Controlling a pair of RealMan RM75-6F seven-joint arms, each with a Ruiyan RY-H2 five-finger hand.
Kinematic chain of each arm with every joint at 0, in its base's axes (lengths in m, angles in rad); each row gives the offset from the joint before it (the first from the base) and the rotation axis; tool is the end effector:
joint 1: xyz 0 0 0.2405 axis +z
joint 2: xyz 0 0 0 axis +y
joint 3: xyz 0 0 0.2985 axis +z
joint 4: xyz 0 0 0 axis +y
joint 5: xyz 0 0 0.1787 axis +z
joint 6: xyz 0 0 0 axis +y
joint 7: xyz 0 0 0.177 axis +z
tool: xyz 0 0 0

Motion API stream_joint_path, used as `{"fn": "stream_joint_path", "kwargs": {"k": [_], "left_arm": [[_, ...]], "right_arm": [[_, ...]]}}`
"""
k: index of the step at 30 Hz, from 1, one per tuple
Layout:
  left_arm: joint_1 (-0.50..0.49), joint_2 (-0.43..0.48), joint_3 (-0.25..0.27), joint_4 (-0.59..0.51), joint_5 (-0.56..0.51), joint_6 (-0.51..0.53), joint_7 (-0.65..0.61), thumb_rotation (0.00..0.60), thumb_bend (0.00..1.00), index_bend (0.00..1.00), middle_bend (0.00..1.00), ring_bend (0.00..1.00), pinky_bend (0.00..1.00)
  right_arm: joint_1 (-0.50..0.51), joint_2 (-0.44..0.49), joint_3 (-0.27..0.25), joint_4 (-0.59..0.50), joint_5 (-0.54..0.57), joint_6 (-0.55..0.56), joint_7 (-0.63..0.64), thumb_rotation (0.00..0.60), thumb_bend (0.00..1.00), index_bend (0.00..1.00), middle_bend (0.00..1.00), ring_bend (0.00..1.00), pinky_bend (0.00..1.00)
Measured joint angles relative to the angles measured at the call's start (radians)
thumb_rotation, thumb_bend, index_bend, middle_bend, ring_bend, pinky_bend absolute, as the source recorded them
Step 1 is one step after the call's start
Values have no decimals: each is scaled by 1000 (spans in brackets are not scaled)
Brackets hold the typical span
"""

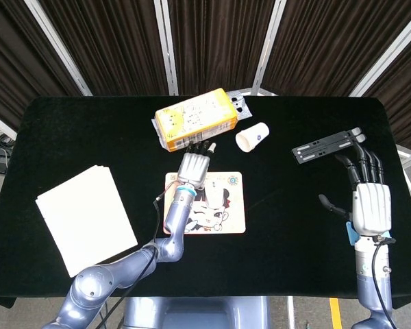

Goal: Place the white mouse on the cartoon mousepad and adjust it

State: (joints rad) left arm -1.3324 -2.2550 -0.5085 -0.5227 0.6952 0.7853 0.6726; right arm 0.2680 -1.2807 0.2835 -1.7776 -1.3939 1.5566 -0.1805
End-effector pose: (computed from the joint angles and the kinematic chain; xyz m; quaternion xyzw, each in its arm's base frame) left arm -0.0081 0.4708 -0.1610 -0.7291 -0.3501 -0.3188 0.4942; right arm -0.2469 -0.2946 0.2016 0.5034 -0.3368 0.5462 0.5786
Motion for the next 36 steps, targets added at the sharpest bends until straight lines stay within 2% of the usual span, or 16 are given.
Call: {"fn": "stream_joint_path", "kwargs": {"k": [9, 18, 21, 27, 33, 36], "left_arm": [[-6, -8, -14, 9, 22, 7, -18, 600, 116, 0, 0, 0, 0], [97, 95, 19, -144, 70, 106, -16, 600, 116, 0, 0, 0, 0], [150, 164, 41, -250, 84, 139, -3, 600, 116, 0, 0, 0, 0], [267, 372, 91, -569, 108, 207, 45, 600, 116, 0, 0, 0, 0], [407, 636, 152, -934, 134, 299, 80, 600, 115, 0, 0, 0, 0], [498, 783, 198, -1109, 169, 358, 74, 600, 114, 0, 0, 0, 0]], "right_arm": [[-3, 6, -4, -6, -2, -3, 6, 600, 146, 185, 0, 0, 0], [-7, 14, -9, -24, 2, -8, 7, 600, 147, 185, 0, 0, 0], [-6, 15, -5, -16, 13, -11, -2, 600, 146, 185, 0, 0, 0], [-1, 5, -2, 9, 26, -16, -23, 600, 146, 185, 0, 0, 0], [1, 3, -9, 19, 32, -22, -49, 600, 147, 185, 0, 0, 0], [0, 5, -17, 22, 33, -28, -70, 600, 144, 185, 0, 0, 0]]}}
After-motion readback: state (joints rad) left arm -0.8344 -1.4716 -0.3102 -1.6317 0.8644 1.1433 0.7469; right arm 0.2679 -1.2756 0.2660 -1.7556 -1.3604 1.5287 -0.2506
